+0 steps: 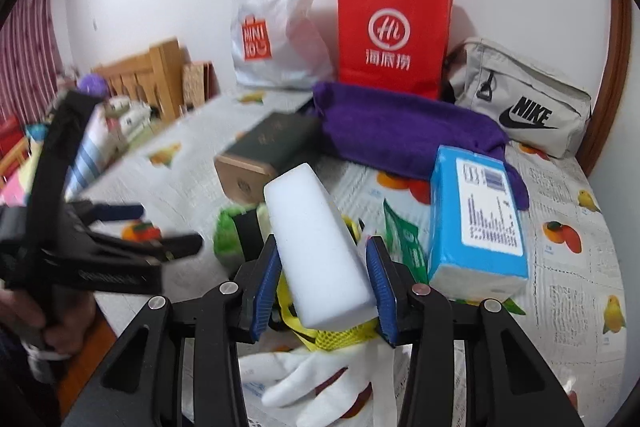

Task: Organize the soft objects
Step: 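Grasp the white foam sponge with the right tool while the left tool approaches the green tissue pack, then lift the sponge with the right tool while the left tool grasps the green tissue pack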

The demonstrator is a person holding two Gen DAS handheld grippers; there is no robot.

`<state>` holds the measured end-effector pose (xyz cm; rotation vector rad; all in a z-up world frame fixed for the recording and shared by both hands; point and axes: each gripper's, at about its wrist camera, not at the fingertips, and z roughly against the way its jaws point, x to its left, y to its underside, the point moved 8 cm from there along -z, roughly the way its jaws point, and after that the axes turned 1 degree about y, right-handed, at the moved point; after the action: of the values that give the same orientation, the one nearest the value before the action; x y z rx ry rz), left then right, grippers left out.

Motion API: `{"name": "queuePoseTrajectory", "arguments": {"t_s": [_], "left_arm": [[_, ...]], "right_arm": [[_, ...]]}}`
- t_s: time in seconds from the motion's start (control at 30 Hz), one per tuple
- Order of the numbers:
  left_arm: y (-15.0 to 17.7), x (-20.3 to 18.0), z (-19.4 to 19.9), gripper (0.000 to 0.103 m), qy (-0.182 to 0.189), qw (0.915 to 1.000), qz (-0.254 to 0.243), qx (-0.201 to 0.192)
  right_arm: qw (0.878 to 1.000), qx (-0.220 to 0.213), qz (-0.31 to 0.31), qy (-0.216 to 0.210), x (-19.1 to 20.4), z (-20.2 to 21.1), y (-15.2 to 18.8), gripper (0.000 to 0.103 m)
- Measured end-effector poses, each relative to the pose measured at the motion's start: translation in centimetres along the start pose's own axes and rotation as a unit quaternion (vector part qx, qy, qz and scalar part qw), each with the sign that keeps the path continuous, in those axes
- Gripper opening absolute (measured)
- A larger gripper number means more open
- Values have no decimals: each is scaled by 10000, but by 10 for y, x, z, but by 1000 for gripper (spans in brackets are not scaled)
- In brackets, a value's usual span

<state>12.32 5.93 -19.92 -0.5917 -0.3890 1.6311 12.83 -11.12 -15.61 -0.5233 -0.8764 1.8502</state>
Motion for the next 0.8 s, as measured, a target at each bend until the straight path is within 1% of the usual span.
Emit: {"name": "queuePoseTrajectory", "arguments": {"t_s": [0.17, 0.27, 0.37, 0.47, 0.53, 0.57, 0.67, 0.8], "left_arm": [[-1, -10, -4, 103, 156, 9998, -137, -41], [0, -14, -9, 103, 155, 9994, -293, -49], [-2, -15, -14, 103, 176, 9992, -355, -78], [-3, -8, -21, 103, 31, 9983, -573, -108], [-1, -5, -29, 103, -16, 9973, -736, -39], [0, -5, -30, 103, 18, 9969, -786, -33], [1, -13, -34, 103, 337, 9943, -1009, -49], [0, -21, -42, 103, 229, 9904, -1359, -77]], "right_arm": [[9996, -181, -236, 5, -15, 18, -9, 43], [9991, -226, -264, 260, -33, 29, -6, 43], [9973, -170, -433, 566, -60, 40, 4, 43], [9944, -48, -633, 847, -90, 46, 18, 43], [9917, 87, -790, 1014, -109, 48, 31, 43], [9907, 135, -848, 1058, -114, 48, 37, 43], [9873, 312, -1055, 1150, -134, 45, 56, 43], [9819, 657, -1392, 1105, -152, 33, 82, 43]]}}
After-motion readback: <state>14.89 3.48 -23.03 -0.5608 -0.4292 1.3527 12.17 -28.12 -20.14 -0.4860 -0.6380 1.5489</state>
